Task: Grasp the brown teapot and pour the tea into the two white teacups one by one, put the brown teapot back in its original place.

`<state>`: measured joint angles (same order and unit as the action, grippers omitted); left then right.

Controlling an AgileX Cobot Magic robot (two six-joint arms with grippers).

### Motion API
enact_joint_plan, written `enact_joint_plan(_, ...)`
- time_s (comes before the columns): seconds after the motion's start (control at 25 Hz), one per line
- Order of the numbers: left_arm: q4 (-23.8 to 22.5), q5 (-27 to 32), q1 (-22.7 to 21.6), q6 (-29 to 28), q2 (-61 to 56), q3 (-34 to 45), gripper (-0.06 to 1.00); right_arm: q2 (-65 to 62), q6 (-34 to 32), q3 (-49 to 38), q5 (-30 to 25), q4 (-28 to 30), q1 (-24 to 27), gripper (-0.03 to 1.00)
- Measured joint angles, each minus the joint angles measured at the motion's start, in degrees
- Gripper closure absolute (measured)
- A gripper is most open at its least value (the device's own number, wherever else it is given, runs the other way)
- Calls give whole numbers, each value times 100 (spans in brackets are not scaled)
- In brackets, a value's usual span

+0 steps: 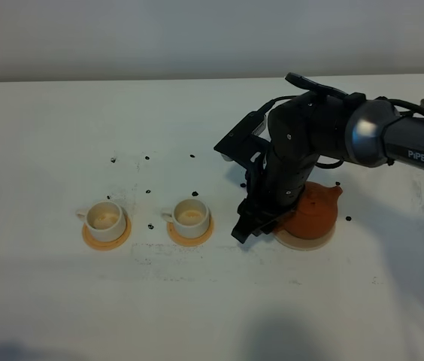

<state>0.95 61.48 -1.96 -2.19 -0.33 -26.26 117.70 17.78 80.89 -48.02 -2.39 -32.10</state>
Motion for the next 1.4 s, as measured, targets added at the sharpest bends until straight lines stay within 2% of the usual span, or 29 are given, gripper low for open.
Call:
enact_joint_plan(0.32, 0, 0, 0, 0, 0, 0, 41, -64, 0, 0, -5, -65, 0, 47)
enact_joint_plan(0.52, 0, 0, 0, 0, 0, 0, 41, -139, 6, -299, 413, -202, 0, 47)
enact_joint_plan(0.68, 0, 0, 0, 0, 0, 0, 41, -176, 11, -378, 494, -221, 0, 47)
enact_joint_plan(1.4, 0, 0, 0, 0, 0, 0, 41, -179, 61, -380, 326, -474, 0, 47)
